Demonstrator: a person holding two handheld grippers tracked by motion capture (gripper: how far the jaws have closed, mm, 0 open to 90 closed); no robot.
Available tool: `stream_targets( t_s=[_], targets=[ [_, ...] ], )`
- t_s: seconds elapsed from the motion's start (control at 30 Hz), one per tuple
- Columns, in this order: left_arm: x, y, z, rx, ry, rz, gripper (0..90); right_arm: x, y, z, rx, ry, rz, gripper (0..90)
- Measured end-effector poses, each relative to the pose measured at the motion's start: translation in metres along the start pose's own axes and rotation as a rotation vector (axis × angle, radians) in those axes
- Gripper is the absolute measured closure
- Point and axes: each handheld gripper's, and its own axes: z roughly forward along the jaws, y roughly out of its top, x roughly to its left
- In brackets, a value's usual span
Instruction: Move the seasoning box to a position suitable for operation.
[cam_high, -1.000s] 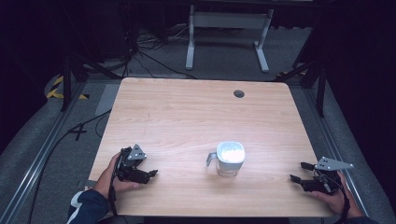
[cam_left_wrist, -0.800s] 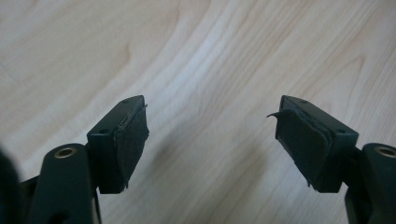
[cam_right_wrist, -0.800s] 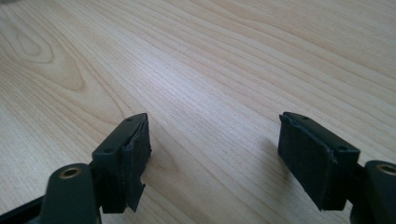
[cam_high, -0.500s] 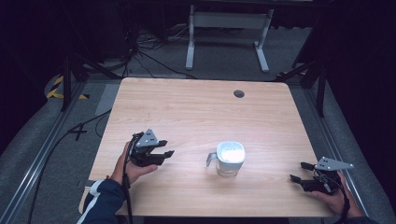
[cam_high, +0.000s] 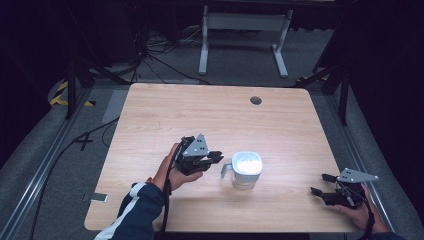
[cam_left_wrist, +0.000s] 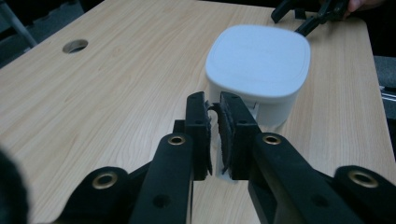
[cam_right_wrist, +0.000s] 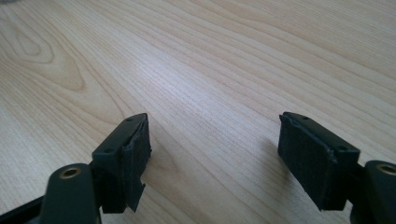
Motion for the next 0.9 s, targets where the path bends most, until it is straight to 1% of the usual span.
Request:
stream_targets(
  t_s=[0.03, 0.1, 0.13, 0.2, 0.23, 0.3, 0.43, 0.5, 0.53, 0.6, 0.67, 0.73, 0.77, 0.9],
  targets=[
    [-0.001, 0.003, 0.003, -0.008, -0.012, 0.005, 83.7, 0.000, 0.000, 0.000, 0.000, 0.000, 0.000, 25.3],
    [-0.002, 0.007, 0.008, -0.012, -0.013, 0.012, 84.9, 0.000, 0.000, 0.000, 0.000, 0.000, 0.000, 25.3],
    [-0.002, 0.007, 0.008, -0.012, -0.013, 0.012, 85.5, 0.000, 0.000, 0.000, 0.000, 0.000, 0.000, 25.3],
    [-0.002, 0.010, 0.013, -0.015, -0.035, 0.007, 85.9, 0.000, 0.000, 0.000, 0.000, 0.000, 0.000, 25.3],
    [-0.003, 0.011, 0.015, -0.016, -0.033, 0.012, 85.9, 0.000, 0.000, 0.000, 0.000, 0.000, 0.000, 25.3],
    [-0.004, 0.013, 0.019, -0.030, -0.050, 0.001, 86.2, 0.000, 0.000, 0.000, 0.000, 0.000, 0.000, 25.3],
    [-0.006, 0.015, 0.026, -0.024, -0.068, 0.013, 88.0, 0.000, 0.000, 0.000, 0.000, 0.000, 0.000, 25.3],
    [-0.008, 0.016, 0.028, -0.016, -0.067, 0.013, 88.4, 0.000, 0.000, 0.000, 0.000, 0.000, 0.000, 25.3],
    [-0.008, 0.016, 0.030, -0.012, -0.070, 0.022, 88.5, 0.000, 0.000, 0.000, 0.000, 0.000, 0.000, 25.3],
    [-0.009, 0.016, 0.032, -0.002, -0.070, 0.020, 88.5, 0.000, 0.000, 0.000, 0.000, -0.001, 0.000, 25.3],
    [-0.008, 0.016, 0.033, -0.011, -0.070, 0.018, 88.9, 0.000, 0.000, 0.000, 0.000, -0.001, -0.001, 25.3],
    [-0.007, 0.016, 0.033, -0.009, -0.071, 0.017, 88.8, 0.000, 0.000, 0.000, -0.001, -0.001, -0.001, 25.3],
    [-0.007, 0.015, 0.034, -0.015, -0.072, 0.010, 88.8, 0.000, 0.000, 0.000, -0.001, -0.001, -0.001, 25.3],
    [-0.007, 0.015, 0.033, -0.010, -0.066, 0.014, 89.3, 0.000, 0.000, 0.000, -0.001, -0.001, -0.001, 25.3]
  ],
)
